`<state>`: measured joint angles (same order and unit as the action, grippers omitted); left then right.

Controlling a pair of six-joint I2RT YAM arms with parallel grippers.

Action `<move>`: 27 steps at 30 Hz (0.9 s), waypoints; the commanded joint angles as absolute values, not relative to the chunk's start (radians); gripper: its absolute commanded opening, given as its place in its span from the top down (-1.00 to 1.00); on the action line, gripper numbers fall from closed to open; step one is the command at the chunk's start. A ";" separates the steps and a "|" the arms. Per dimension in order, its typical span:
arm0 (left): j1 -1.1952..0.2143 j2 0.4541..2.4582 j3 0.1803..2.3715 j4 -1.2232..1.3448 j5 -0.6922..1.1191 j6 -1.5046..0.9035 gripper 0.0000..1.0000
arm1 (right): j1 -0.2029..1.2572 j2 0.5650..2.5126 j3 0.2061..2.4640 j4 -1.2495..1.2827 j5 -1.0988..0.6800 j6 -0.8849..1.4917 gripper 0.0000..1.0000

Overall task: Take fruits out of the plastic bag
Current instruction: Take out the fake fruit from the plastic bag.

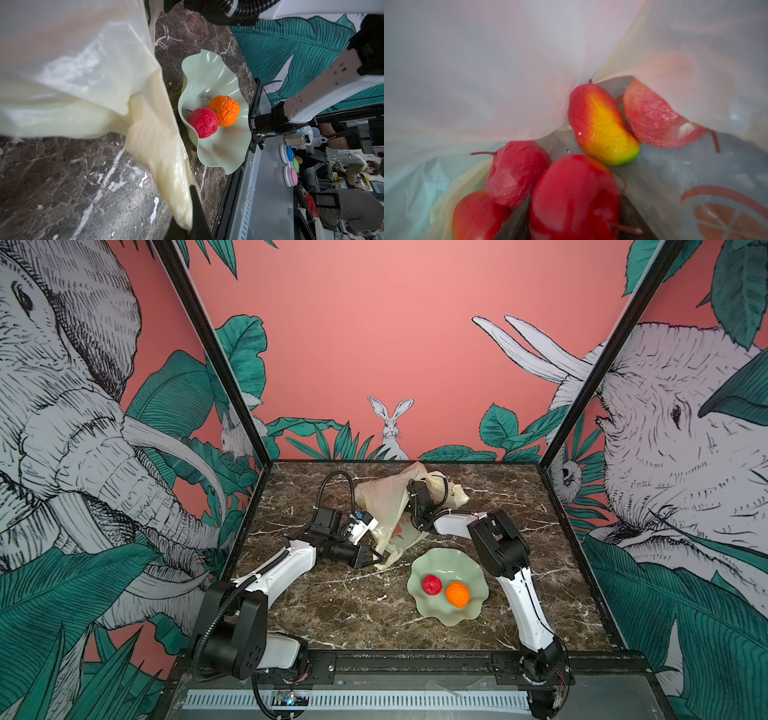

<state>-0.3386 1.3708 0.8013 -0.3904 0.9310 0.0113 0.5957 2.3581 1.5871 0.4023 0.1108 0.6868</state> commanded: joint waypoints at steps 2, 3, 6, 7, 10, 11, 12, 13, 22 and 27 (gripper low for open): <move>-0.336 1.358 0.779 -0.421 0.956 0.026 1.00 | 0.582 2.328 1.558 0.483 0.087 0.697 0.19; -0.336 1.358 0.779 -0.422 0.955 0.025 1.00 | 0.583 2.323 1.552 0.488 0.083 0.692 0.23; -0.336 1.354 0.784 -0.424 0.952 0.025 1.00 | 0.582 2.293 1.527 0.500 0.066 0.680 0.28; -0.336 1.353 0.785 -0.423 0.949 0.022 1.00 | 0.581 2.280 1.517 0.500 0.058 0.675 0.29; -0.336 1.343 0.799 -0.424 0.940 0.008 1.00 | 0.581 2.229 1.481 0.500 0.020 0.669 0.30; -0.336 1.339 0.807 -0.422 0.930 -0.002 1.00 | 0.582 2.209 1.465 0.495 0.005 0.672 0.30; -0.336 1.336 0.816 -0.421 0.915 -0.013 1.00 | 0.583 2.186 1.450 0.487 -0.008 0.676 0.30; -0.336 1.332 0.827 -0.420 0.900 -0.026 1.00 | 0.583 2.160 1.431 0.472 -0.024 0.683 0.31; -0.338 1.314 0.902 -0.351 0.795 -0.166 1.00 | 0.583 1.966 1.287 0.247 -0.185 0.698 0.31; -0.348 1.283 0.923 -0.357 0.768 -0.174 1.00 | 0.586 1.876 1.260 0.060 -0.217 0.617 0.31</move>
